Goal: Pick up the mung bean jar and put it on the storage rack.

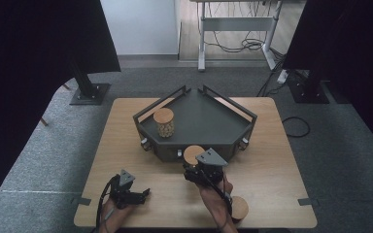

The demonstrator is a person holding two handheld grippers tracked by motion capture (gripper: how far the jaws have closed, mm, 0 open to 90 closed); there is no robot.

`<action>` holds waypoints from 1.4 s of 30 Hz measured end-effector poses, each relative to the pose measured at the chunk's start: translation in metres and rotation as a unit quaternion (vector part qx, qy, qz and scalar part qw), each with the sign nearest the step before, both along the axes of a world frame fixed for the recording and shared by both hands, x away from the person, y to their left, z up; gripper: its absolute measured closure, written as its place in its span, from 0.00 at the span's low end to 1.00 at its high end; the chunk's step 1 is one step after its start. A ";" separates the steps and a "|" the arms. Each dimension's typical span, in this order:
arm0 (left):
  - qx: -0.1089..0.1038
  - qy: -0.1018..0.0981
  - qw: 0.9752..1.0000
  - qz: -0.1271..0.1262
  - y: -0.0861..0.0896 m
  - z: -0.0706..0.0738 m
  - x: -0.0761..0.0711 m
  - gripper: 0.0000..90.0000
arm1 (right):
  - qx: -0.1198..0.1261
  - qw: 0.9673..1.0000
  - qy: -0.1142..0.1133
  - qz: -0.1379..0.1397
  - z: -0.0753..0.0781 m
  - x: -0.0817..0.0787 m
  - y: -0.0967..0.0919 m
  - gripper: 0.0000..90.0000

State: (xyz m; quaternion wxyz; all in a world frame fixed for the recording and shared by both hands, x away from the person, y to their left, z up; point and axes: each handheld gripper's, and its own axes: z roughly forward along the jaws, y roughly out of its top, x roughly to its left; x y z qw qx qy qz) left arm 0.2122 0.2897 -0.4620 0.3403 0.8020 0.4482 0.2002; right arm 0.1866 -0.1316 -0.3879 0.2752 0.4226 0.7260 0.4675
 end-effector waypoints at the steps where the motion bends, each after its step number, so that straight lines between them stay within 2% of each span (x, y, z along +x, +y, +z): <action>1: 0.000 0.000 1.000 0.000 0.000 0.000 0.000 0.02 | 0.001 1.000 0.001 0.001 0.001 0.000 -0.001 0.28; 25: 0.000 0.000 1.000 0.000 0.000 0.000 0.000 0.02 | -0.004 1.000 0.003 0.017 0.023 0.014 -0.007 0.28; 34: 0.001 0.000 1.000 0.000 0.000 0.000 0.000 0.02 | 0.012 1.000 0.002 0.024 0.028 0.021 -0.013 0.28; 42: 0.001 0.000 1.000 0.000 0.000 0.000 0.000 0.02 | 0.011 1.000 0.000 0.023 0.032 0.025 -0.014 0.28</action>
